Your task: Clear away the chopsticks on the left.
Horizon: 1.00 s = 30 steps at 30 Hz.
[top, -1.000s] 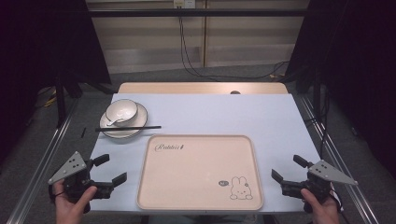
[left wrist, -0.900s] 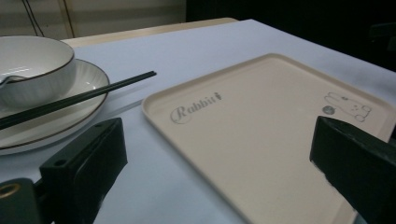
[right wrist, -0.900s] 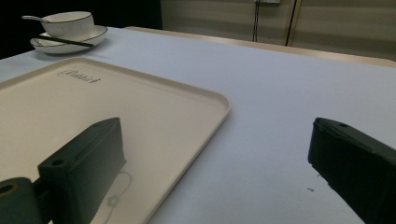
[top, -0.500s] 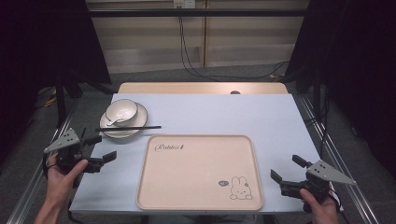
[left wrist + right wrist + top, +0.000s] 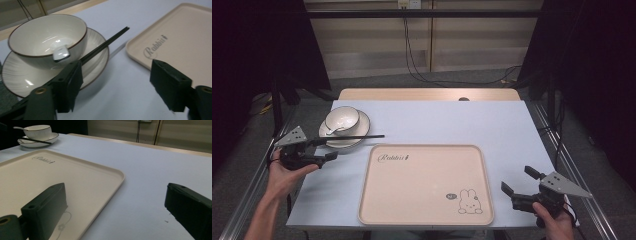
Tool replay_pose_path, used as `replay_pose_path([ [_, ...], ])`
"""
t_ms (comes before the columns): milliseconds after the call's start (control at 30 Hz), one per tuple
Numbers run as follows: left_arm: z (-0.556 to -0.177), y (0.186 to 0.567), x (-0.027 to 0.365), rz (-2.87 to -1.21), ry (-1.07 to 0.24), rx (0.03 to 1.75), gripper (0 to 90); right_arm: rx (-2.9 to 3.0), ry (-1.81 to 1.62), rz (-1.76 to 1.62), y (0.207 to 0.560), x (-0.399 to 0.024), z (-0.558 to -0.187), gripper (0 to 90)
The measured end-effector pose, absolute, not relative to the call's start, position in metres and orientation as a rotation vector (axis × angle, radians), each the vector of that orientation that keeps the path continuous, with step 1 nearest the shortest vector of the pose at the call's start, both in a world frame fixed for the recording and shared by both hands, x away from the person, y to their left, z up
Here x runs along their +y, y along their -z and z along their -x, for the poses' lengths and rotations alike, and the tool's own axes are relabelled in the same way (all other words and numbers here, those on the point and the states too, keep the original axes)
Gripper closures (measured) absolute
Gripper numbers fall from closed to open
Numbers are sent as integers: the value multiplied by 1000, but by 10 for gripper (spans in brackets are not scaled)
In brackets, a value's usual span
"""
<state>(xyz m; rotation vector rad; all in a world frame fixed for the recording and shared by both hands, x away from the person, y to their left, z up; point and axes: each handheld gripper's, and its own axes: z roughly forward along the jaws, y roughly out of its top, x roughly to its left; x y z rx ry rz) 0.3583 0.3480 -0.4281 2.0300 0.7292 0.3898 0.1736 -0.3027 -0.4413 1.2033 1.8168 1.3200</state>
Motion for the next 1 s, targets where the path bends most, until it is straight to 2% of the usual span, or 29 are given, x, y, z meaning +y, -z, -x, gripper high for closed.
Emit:
replay_pose_path([
  [33,-364,432,351,-2032,-406,748,349,1814,-1318,-1204,441,-303,-173,37],
  [133,-373,437,355,-2049,-427,753,396,1813,-1316,-1204,441,-303,-173,40],
  [267,-382,441,357,-2058,-435,761,416,1815,-1316,-1203,441,-303,-173,40],
  [433,-397,446,361,-2091,-449,784,504,1824,-1317,-1200,442,-303,-173,41],
  [533,-402,449,361,-2121,-450,769,513,1823,-1316,-1203,442,-303,-173,44],
  [667,-408,451,358,-2133,-451,755,569,1824,-1315,-1200,442,-303,-173,45],
  [1000,-416,454,354,-2165,-470,755,582,1831,-1321,-1192,442,-303,-172,49],
])
